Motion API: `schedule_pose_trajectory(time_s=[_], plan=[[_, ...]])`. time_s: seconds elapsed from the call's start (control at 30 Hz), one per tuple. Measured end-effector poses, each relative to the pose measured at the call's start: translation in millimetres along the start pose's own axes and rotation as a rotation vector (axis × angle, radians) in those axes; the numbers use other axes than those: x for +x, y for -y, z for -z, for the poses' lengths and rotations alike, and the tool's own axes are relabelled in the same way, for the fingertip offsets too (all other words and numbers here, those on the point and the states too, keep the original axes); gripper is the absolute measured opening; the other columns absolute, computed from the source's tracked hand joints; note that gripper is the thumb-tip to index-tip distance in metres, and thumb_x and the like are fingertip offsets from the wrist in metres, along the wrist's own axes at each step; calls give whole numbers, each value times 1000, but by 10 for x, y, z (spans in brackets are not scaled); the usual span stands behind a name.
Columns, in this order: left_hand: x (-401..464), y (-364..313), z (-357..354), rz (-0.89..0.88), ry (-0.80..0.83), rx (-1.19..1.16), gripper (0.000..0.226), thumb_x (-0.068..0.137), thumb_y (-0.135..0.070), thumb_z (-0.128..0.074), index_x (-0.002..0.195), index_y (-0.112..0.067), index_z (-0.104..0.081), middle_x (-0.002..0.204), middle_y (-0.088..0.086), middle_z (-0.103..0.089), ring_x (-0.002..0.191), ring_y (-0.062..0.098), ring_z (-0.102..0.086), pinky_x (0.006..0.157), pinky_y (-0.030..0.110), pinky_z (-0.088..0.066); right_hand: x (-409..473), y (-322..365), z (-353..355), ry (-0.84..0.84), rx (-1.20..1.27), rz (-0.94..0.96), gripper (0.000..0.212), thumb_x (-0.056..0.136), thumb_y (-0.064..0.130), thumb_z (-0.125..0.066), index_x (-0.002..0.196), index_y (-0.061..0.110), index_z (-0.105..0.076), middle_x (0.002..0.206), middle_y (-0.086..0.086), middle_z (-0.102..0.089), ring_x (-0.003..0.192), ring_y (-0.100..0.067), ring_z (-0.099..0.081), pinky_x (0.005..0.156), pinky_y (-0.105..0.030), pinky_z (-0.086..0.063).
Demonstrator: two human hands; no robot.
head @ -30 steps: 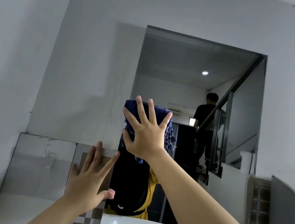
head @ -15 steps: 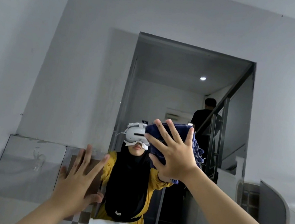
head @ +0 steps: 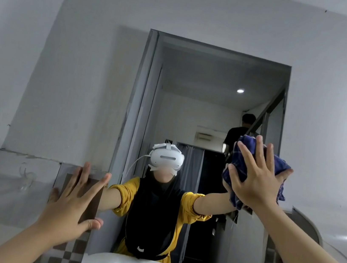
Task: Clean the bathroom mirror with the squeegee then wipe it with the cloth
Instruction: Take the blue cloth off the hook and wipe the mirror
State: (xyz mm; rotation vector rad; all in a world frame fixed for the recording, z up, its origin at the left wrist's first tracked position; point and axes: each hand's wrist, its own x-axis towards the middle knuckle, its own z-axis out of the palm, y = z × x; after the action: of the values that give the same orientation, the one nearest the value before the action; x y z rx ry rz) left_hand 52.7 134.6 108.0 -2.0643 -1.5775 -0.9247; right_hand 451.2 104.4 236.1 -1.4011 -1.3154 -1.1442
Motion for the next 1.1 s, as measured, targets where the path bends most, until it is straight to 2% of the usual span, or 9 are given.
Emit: schedule_pose_trajectory(time_s=[0.27,0.37,0.5,0.57,0.67,0.73,0.83,0.97,1.1], plan=[[-86,-24,-19,-47,-68,-61,105,74,-56,-64,141,-48,17,147,0,42,139,28,26,107,64,-17,-230,352,-114,-25,158,-493,59,89,50,-44,145,43,-26,164,3,-3,149,-28,-1,100,-82,-4],[-160,1,-88,-79,-72,-22,92,72,-79,-37,144,-46,10,152,2,34,142,32,15,105,64,-19,-353,652,-144,-39,187,-502,60,89,47,-47,145,40,-29,163,-1,-6,149,-32,-3,98,-82,-3],[-247,71,-129,-111,-40,94,92,71,-85,-18,148,-36,-12,159,8,9,137,39,-18,92,67,-18,-501,1127,-174,-2,213,-434,61,86,48,-45,145,39,-32,163,-4,-7,149,-34,-3,97,-82,-3],[-270,116,-94,-129,-15,161,91,73,-84,-10,148,-33,-19,159,9,0,136,38,-25,89,69,-23,-548,1384,-199,14,215,-383,61,84,47,-47,144,38,-36,163,-6,-10,148,-36,-5,96,-83,-2],[-245,203,-120,-145,-4,185,87,78,-79,-1,145,-31,-29,158,9,-8,145,31,-9,86,70,-29,-583,1767,-231,27,225,-324,60,83,44,-54,141,35,-42,162,-6,-16,148,-38,-9,95,-84,-3],[-211,263,-176,-135,13,171,90,73,-86,-17,146,-33,-25,159,5,-1,145,23,5,87,71,-31,-577,2007,-243,39,217,-267,60,82,45,-53,141,36,-43,161,-6,-19,147,-38,-13,95,-84,-5],[-213,326,-242,-143,-10,155,101,63,-84,-40,147,-35,-19,159,3,1,143,21,-2,86,70,-37,-560,2291,-260,41,194,-142,60,80,45,-52,139,37,-45,159,-7,-25,145,-40,-18,95,-83,-5],[-224,329,-234,-180,-53,151,95,67,-84,-31,147,-33,-22,158,7,-7,145,19,5,85,71,-34,-572,2467,-256,55,157,81,59,80,44,-52,138,37,-45,158,-7,-28,145,-40,-20,96,-81,-2],[-205,360,-256,-179,-59,166,90,73,-84,-19,147,-33,-22,157,10,-13,145,22,2,82,71,-37,-618,2466,-269,90,118,323,60,83,47,-50,142,38,-40,159,-4,-25,146,-37,-18,98,-76,2]])
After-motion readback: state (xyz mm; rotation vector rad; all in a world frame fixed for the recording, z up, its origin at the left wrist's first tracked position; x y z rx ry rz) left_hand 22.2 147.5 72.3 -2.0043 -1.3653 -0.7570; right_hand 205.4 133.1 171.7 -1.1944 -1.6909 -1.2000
